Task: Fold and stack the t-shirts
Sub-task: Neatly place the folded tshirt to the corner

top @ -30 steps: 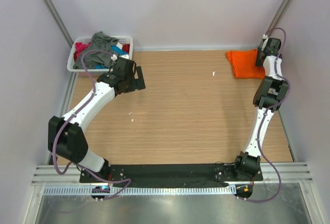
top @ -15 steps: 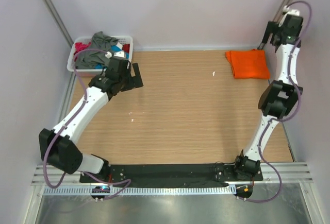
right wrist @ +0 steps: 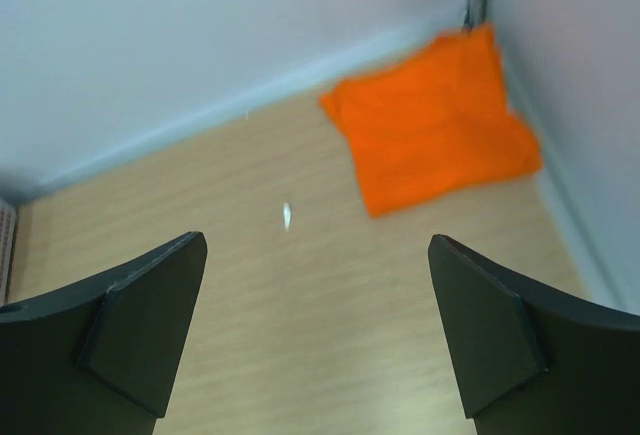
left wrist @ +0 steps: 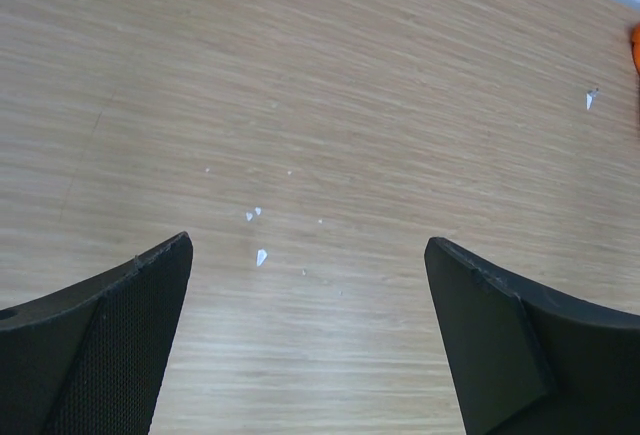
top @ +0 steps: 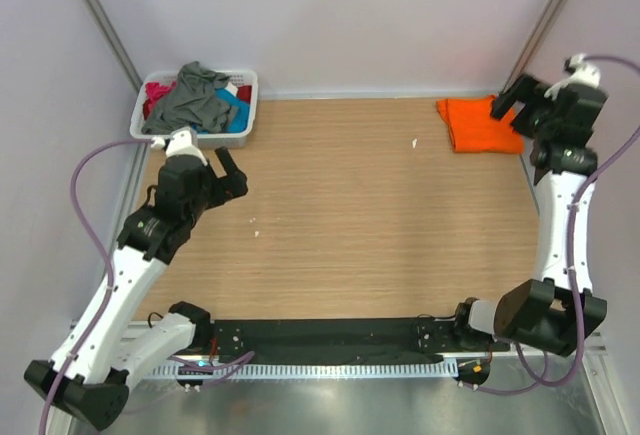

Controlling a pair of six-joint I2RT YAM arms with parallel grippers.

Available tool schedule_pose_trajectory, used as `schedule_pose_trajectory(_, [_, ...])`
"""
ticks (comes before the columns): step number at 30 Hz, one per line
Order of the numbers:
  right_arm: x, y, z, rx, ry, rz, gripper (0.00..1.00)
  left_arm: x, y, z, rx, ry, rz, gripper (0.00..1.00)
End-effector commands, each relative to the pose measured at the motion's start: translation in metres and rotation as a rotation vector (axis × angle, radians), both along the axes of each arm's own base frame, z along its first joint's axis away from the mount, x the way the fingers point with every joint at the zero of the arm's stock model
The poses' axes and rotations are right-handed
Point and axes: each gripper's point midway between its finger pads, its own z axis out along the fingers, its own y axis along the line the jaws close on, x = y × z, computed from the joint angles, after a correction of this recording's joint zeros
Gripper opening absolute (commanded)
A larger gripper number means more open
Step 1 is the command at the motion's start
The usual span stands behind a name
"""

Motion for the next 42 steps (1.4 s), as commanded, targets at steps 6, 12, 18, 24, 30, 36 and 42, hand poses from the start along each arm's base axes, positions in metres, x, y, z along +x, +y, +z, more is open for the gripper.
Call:
schedule_pose_trajectory(6, [-0.063, 0.072, -0.106, 0.302, 0.021, 0.132, 1.0, -0.038, 0.025, -0.018, -0.089, -0.037, 0.118, 1.0])
schedule_pose_trajectory(12, [-0.109, 0.087, -0.141, 0.362, -0.012, 0.101, 1.0, -0.056, 0.032, -0.029, -0.091, -0.034, 0.114, 0.99])
schedule_pose_trajectory(18, [-0.115, 0.084, -0.172, 0.401, 0.045, 0.048, 1.0, -0.059, 0.037, -0.034, -0.096, -0.066, 0.129, 1.0])
schedule_pose_trajectory(24, [-0.109, 0.076, -0.192, 0.384, 0.059, 0.018, 1.0, -0.061, 0.048, -0.035, -0.063, -0.08, 0.175, 1.0])
schedule_pose_trajectory(30, [-0.103, 0.071, -0.196, 0.386, 0.061, -0.002, 1.0, -0.064, 0.051, -0.033, -0.062, -0.101, 0.18, 0.99])
schedule_pose_trajectory(36, [-0.1, 0.069, -0.192, 0.365, 0.048, 0.002, 1.0, -0.062, 0.048, -0.033, -0.069, -0.102, 0.165, 1.0])
schedule_pose_trajectory(42, [-0.101, 0.067, -0.193, 0.351, 0.066, -0.006, 1.0, -0.06, 0.045, -0.036, -0.07, -0.091, 0.155, 1.0])
